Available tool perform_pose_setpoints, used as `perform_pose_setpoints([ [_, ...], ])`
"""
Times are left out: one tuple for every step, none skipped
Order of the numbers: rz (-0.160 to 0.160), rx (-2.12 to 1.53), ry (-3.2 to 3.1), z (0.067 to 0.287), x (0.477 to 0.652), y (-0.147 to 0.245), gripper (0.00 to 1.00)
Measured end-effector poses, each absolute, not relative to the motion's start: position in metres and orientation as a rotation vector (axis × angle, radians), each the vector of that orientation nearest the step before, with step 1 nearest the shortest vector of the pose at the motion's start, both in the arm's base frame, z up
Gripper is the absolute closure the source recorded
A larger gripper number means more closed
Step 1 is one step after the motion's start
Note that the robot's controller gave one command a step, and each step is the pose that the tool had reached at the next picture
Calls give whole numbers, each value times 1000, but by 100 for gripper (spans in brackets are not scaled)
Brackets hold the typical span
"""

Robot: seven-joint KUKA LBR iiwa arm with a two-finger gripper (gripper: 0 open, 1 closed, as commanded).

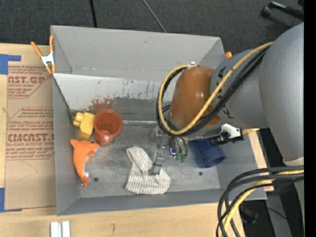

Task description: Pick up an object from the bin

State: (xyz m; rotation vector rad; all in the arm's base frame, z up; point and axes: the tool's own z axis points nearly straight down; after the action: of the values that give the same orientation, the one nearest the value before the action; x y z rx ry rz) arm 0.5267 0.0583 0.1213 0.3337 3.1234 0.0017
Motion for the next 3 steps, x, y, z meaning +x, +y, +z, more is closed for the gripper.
perform_pose_setpoints([
  [0, 173, 3135, 73, 503, 58, 0],
  [0, 595, 3085, 70, 502, 71, 100],
  [0, 595, 3085, 70, 502, 71, 100],
])
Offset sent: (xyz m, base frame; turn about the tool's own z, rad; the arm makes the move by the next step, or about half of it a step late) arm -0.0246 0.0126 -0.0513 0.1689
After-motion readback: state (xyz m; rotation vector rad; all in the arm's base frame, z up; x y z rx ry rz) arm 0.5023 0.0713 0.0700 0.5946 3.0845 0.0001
